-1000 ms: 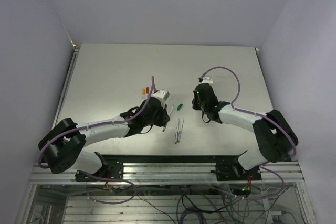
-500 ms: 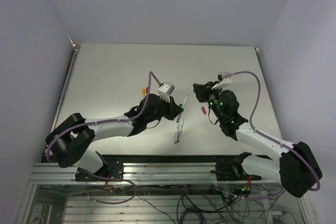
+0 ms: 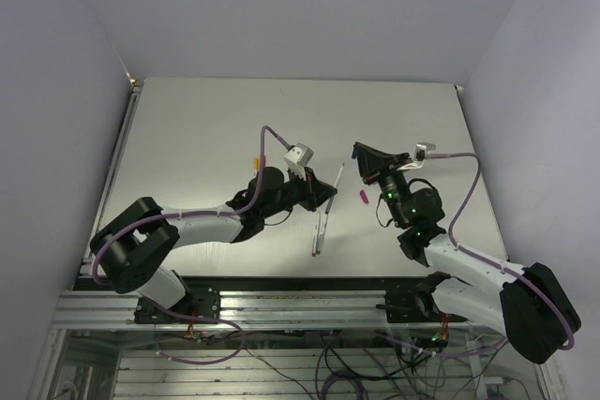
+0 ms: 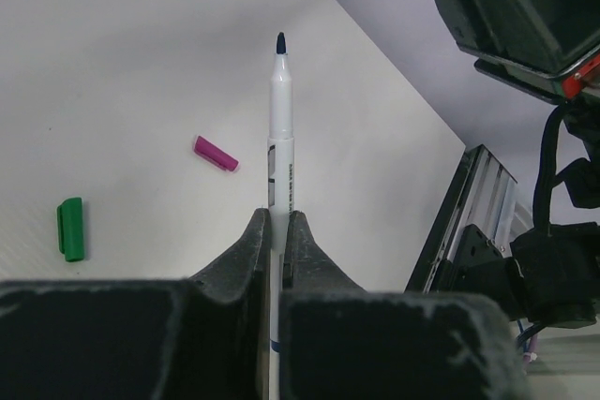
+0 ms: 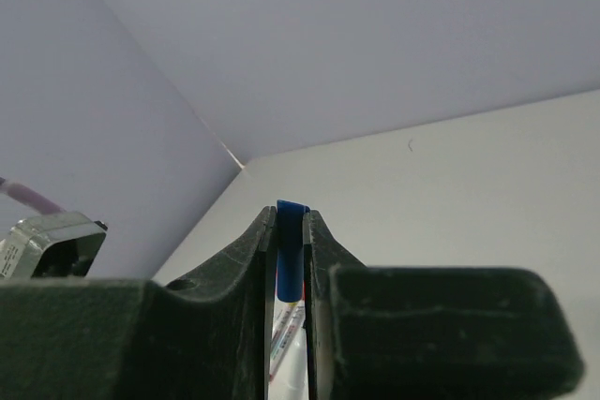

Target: Insert the pens into the pen caps

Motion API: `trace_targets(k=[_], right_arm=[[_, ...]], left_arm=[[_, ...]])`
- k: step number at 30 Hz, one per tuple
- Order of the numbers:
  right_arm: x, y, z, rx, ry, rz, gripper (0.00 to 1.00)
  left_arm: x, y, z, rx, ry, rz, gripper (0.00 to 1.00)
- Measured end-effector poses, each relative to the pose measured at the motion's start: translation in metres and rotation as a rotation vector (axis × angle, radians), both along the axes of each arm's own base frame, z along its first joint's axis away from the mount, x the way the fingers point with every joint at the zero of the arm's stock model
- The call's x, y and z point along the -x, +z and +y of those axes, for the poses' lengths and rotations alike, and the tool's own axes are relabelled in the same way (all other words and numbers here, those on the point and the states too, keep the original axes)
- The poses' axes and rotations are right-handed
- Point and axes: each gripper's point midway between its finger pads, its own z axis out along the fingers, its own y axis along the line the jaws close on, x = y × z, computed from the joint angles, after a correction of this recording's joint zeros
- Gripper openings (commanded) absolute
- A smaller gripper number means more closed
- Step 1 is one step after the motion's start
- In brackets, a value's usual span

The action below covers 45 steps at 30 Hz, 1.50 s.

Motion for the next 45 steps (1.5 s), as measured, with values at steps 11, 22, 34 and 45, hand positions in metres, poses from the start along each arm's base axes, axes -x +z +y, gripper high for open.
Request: trace_targets(k=[11, 22, 34, 45], right_arm=[[-0.004, 0.001, 0.004, -0.019, 0.006, -0.02, 0.0], [-0.002, 0.003, 0.007, -0.031, 0.027, -0.025, 0.0], [0.001, -0.009, 0.009, -0.039, 0.05, 0.005, 0.0], [0.001, -0.012, 0.013, -0.045, 0.068, 0.012, 0.0]], left_arm=[[0.006, 0.006, -0.002, 0.007, -0.037, -0.017, 0.07], [0.009, 0.014, -0.004, 0.023, -0.05, -0.044, 0.07], [0.009, 0.015, -0.004, 0.027, -0.05, -0.047, 0.07], [0.009, 0.016, -0.004, 0.027, -0.05, -0.047, 0.07]])
